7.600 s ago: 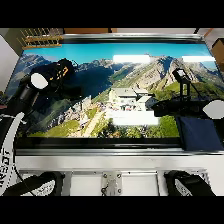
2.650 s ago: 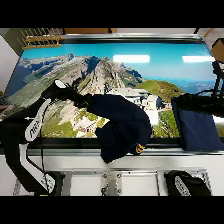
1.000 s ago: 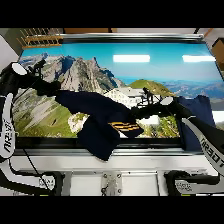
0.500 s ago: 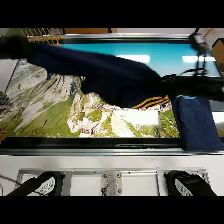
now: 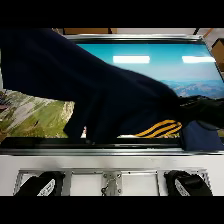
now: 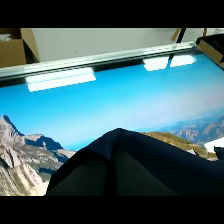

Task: Fold the clothes and pants, and hang the long-sleeved shirts on hangers.

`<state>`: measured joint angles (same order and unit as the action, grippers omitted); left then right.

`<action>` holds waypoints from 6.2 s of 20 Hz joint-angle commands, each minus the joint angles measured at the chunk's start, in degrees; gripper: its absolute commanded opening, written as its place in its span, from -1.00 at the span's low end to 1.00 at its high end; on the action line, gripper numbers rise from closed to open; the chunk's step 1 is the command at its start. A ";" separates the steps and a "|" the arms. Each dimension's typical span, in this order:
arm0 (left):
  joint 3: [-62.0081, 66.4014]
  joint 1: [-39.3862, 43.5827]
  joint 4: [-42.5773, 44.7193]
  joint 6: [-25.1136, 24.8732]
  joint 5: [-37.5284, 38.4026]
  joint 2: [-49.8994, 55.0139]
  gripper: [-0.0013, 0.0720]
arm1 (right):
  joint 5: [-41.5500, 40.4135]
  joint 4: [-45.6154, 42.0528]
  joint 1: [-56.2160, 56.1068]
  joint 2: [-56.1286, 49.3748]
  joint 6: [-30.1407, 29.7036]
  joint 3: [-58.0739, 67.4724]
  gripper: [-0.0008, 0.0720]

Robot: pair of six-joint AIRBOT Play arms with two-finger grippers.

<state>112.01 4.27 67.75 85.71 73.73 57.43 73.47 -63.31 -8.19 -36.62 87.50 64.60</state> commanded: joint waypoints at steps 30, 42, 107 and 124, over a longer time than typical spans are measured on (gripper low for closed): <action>-79.45 -1.22 -13.86 6.23 -21.44 12.31 0.86 | -20.44 -0.76 12.98 -6.43 0.85 -15.23 0.92; -72.19 1.20 -10.34 6.01 -20.94 10.19 -0.96 | -16.44 10.78 24.59 -15.56 0.48 -39.06 0.92; -63.10 -6.58 -6.86 -2.60 -2.45 11.04 0.86 | -14.45 24.30 25.46 -14.64 -21.27 -12.79 0.21; -78.58 6.21 -5.77 -5.29 -19.21 11.93 0.86 | -14.40 24.70 25.46 -13.77 -21.05 -13.42 0.21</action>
<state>30.72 10.07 61.91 80.07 54.35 64.75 59.00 -38.61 17.26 -50.43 66.43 51.20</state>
